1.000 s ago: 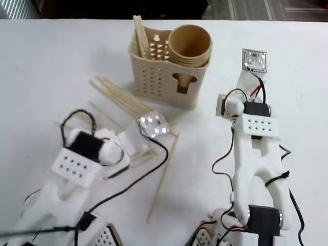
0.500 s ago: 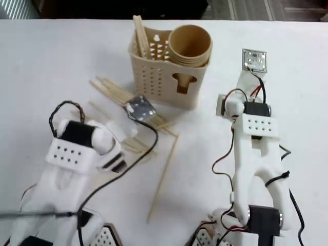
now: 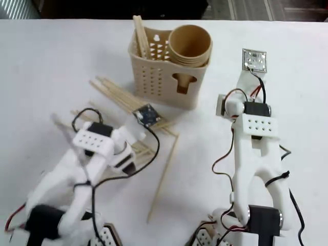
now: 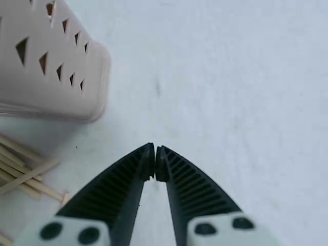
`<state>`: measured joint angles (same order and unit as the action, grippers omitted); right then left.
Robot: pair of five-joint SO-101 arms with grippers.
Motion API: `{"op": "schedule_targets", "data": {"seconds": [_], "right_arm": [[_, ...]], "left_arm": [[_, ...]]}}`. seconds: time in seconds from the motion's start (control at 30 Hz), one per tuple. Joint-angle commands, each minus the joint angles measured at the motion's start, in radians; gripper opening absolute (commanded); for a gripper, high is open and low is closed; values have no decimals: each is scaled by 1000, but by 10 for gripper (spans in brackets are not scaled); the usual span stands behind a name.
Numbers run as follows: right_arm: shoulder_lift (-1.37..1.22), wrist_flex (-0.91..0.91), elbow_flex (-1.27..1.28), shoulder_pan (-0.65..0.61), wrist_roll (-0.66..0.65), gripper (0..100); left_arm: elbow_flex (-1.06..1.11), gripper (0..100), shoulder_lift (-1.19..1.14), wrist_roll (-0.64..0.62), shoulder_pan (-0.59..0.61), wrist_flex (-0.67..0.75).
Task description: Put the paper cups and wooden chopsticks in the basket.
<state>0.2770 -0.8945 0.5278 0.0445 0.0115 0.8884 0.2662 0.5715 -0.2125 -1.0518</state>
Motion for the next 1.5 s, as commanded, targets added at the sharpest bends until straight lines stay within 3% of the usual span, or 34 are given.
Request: {"op": "schedule_targets", "data": {"seconds": [0.0,0.33,0.47,0.67,0.87,1.1,1.23,1.47], "right_arm": [[41,16,-3,4,5,21],[41,16,-3,8,5,21],[41,16,-3,8,5,21],[41,16,-3,8,5,21],[41,16,-3,8,5,21],[41,16,-3,8,5,21],[41,16,-3,8,5,21],[41,22,-3,8,5,21]], "left_arm": [[-94,236,-88,-11,-18,-17],[-215,24,-315,-9,-127,-80],[-195,20,-300,-8,-156,-97],[-97,20,-70,-35,-259,-167],[-164,20,236,-91,-232,-370],[-411,20,412,-91,-147,-514],[-629,20,398,-103,-101,-500],[-1026,20,268,-247,-91,-422]]}}
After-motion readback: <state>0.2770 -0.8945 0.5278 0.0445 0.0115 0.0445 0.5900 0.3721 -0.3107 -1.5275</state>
